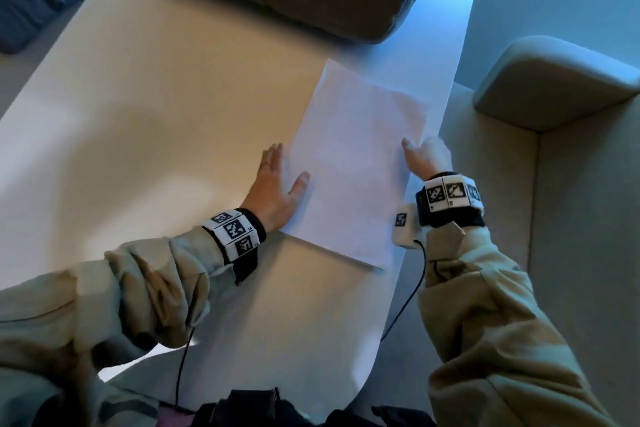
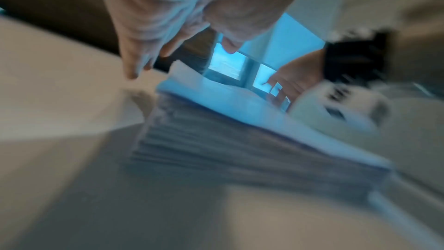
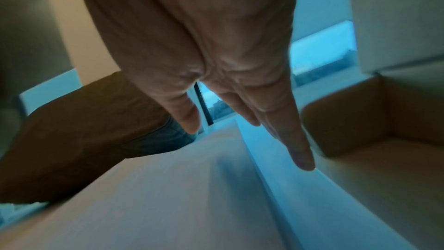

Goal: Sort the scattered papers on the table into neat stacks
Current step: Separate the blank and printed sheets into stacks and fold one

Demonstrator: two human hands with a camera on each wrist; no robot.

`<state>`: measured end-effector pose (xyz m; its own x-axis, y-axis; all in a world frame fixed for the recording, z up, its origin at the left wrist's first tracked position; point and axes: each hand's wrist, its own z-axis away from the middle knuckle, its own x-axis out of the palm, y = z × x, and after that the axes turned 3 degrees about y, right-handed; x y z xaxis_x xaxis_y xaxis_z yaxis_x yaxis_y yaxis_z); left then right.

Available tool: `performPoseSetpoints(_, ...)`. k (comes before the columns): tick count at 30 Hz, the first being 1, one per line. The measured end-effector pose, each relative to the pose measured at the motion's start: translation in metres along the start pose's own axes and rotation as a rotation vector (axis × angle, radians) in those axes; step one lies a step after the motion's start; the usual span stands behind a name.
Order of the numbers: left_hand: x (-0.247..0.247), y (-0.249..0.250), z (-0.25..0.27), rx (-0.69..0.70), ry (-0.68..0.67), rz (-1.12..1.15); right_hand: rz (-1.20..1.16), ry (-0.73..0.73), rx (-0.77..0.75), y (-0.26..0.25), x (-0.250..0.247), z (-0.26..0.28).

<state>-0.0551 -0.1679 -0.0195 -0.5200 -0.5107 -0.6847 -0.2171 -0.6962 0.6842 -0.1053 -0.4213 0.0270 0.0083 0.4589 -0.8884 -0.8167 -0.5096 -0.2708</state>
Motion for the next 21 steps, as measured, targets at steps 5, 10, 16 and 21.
performPoseSetpoints(5, 0.001, 0.007, 0.011, -0.226, -0.074, 0.116, -0.193, -0.018, 0.11, 0.037, 0.034, 0.041)
performPoseSetpoints(10, 0.004, 0.018, 0.021, -0.229, -0.121, 0.093, -0.329, 0.022, 0.117, 0.04, 0.058, 0.056)
performPoseSetpoints(16, -0.002, 0.018, 0.024, -0.245, -0.132, 0.097, -0.467, 0.138, 0.181, 0.047, 0.054, 0.065)
performPoseSetpoints(21, -0.004, 0.022, 0.029, -0.185, -0.097, 0.124, -0.466, 0.044, 0.19, 0.04, 0.06, 0.079)
